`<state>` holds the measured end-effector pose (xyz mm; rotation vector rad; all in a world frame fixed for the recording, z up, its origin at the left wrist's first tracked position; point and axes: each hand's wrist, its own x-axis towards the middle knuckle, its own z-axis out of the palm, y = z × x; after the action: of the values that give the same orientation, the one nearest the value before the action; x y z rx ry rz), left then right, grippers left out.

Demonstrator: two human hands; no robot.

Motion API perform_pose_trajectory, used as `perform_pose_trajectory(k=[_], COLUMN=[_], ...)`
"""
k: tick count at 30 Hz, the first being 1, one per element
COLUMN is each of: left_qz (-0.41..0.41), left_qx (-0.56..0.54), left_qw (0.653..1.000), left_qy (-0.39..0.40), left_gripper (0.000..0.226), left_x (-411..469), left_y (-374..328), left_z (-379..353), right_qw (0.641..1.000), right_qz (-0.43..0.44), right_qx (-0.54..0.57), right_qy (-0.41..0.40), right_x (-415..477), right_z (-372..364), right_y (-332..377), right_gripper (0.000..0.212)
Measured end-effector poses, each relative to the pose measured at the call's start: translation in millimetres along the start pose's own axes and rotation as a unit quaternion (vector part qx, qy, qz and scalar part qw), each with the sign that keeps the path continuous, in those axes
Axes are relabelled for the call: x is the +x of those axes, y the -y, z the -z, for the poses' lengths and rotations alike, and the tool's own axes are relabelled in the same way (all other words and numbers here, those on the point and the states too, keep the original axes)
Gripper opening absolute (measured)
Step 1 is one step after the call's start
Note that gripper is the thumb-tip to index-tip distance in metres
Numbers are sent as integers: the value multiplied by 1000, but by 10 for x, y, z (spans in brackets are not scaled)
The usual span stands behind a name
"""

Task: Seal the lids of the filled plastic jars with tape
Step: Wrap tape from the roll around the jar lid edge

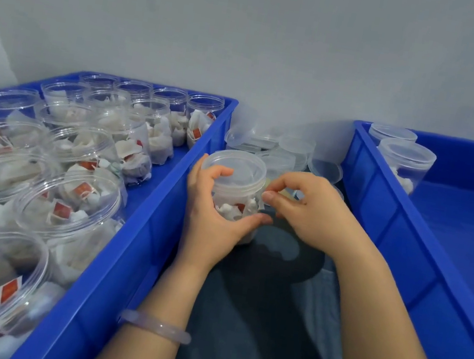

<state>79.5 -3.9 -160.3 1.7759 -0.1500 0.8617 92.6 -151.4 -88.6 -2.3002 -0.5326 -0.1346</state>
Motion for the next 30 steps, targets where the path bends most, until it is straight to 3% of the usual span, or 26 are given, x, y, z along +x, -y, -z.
perform_pose_trajectory(k=[10, 19, 30], left_qz=[-33, -29, -30], left_qx=[6, 1, -9], left_qw=[999, 1000, 999], left_qy=[-4, -5, -9], left_gripper=[74, 68, 67], left_x=[-43, -54, -78], left_y=[11, -43, -75], left_z=[-40, -42, -4], right_qw=[998, 996, 998], right_qz=[-39, -3, -19], right_qx=[42, 92, 54], right_qy=[-14, 7, -13], right_x=[-45, -61, -43], right_z=[30, 61, 28], right_y=[-71, -79, -67], right_gripper=[12, 12, 15])
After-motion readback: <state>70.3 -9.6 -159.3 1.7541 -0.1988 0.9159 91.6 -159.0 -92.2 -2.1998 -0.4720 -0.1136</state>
